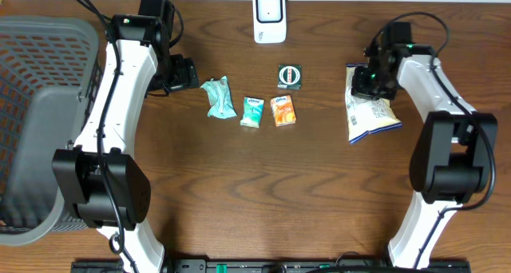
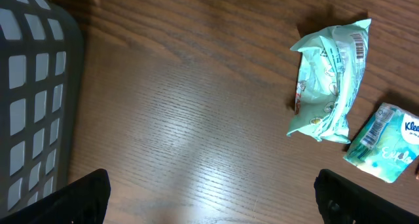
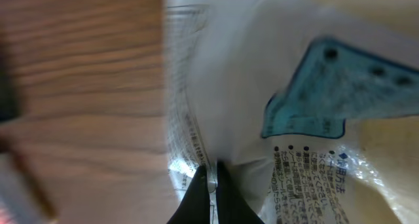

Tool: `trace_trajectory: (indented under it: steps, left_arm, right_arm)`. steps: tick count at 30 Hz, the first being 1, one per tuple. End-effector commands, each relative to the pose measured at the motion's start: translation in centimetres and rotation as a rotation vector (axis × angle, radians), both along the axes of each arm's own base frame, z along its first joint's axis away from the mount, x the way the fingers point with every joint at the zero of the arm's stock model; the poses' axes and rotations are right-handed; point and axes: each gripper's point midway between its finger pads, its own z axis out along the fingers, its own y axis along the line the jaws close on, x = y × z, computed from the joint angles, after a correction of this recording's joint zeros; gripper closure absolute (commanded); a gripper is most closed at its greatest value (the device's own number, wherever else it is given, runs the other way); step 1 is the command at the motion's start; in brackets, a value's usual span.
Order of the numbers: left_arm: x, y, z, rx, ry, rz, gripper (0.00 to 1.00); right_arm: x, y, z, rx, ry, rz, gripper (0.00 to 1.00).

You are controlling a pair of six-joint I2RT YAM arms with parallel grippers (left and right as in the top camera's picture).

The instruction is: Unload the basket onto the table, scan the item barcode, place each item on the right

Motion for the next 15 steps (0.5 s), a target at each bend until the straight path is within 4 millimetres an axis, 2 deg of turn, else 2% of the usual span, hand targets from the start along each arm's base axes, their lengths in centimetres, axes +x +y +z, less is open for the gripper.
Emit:
trace_trajectory:
  steps: [1, 5, 8, 11, 15]
  left_arm:
    - [-0.3, 0.3, -0.2, 0.016, 0.012, -0.012, 0.02]
    - [-0.3, 0.4, -0.2, 0.016, 0.012, -0.012, 0.02]
    - [-0.3, 0.3, -0.2, 0.016, 0.012, -0.012, 0.02]
    - [-0.3, 0.4, -0.2, 0.016, 0.012, -0.012, 0.02]
    - [-0.3, 0.3, -0.2, 0.016, 0.012, -0.012, 0.02]
  right_arm:
    - [-0.9, -5.3, -1.6, -0.269, 0.057, -0.124, 0.99]
    - [-0.5, -8.4, -0.1, -0.451, 0.03, -0.158, 0.99]
    - [-0.2, -9.1, 0.5, -0.5, 0.026, -0.13, 0.98]
    - [0.1, -7.4, 0.6, -0.422, 0.024, -0.077, 0.98]
    - [0.9, -5.3, 2.1, -0.302, 0.001, -0.057, 0.99]
